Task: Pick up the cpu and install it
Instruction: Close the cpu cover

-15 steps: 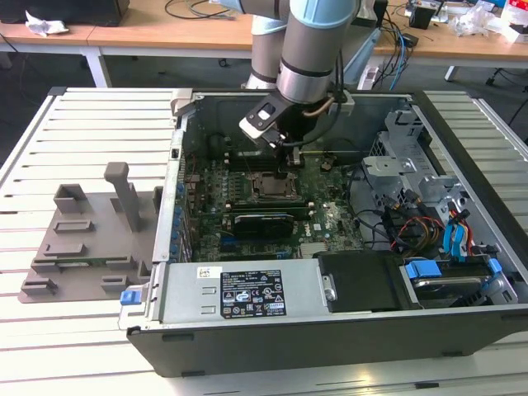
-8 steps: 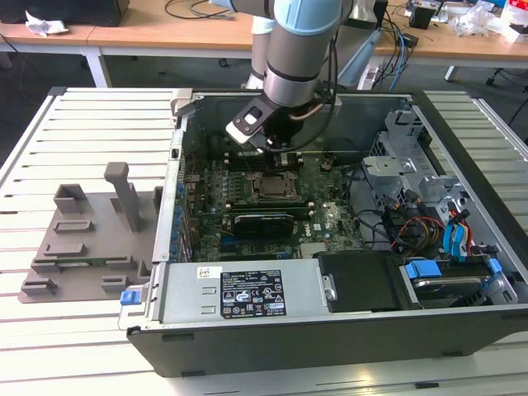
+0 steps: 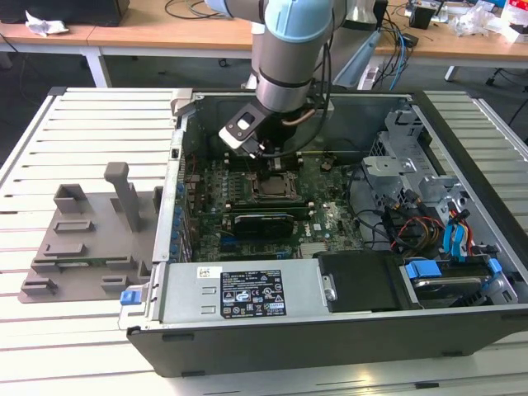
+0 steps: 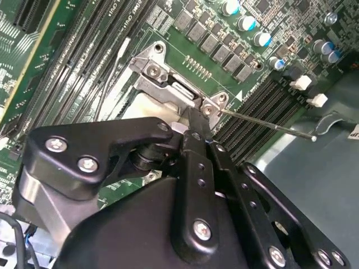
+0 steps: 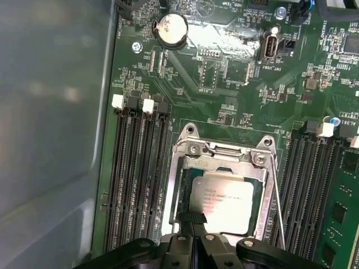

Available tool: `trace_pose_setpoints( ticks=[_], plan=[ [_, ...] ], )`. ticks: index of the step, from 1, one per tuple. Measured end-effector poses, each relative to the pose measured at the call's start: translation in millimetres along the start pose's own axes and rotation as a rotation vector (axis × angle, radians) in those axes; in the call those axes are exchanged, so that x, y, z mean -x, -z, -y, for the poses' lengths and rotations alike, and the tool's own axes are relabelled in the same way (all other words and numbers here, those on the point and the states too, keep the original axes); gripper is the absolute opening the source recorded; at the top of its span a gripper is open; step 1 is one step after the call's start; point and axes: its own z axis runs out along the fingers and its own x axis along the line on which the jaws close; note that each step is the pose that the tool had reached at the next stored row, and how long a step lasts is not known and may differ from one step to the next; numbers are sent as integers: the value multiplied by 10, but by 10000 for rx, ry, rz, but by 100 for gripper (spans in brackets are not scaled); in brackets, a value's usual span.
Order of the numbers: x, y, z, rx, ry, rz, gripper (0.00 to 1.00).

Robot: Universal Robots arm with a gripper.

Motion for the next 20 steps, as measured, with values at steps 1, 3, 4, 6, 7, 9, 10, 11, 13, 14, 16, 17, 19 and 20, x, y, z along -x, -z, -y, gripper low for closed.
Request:
trace_pose_setpoints(
  ticks=[1, 3, 4, 6, 7, 9, 10, 11, 13, 14, 16, 17, 19, 20],
  plan=[
    [1, -2, -6, -3, -2, -3, 11],
    [11, 0, -69, 4, 0, -4, 11],
    [14, 1, -93, 0, -1, -5, 11],
    [28, 4, -183, -14, -1, -2, 11],
    [32, 4, -204, -17, 0, -2, 11],
    [38, 5, -251, -16, 16, -5, 11],
    [37, 10, -251, -16, 96, -3, 11],
    [34, 20, -252, -6, 128, -12, 11],
    [42, 45, -244, -17, 161, 8, 11],
    [48, 45, -243, -16, 208, 9, 11],
    [59, 45, -241, -25, 345, 23, 11],
    [72, 46, -239, -28, 377, 26, 11],
    [149, 50, -227, -29, 388, 27, 11],
    [191, 52, -219, -29, 389, 26, 11]
  ],
)
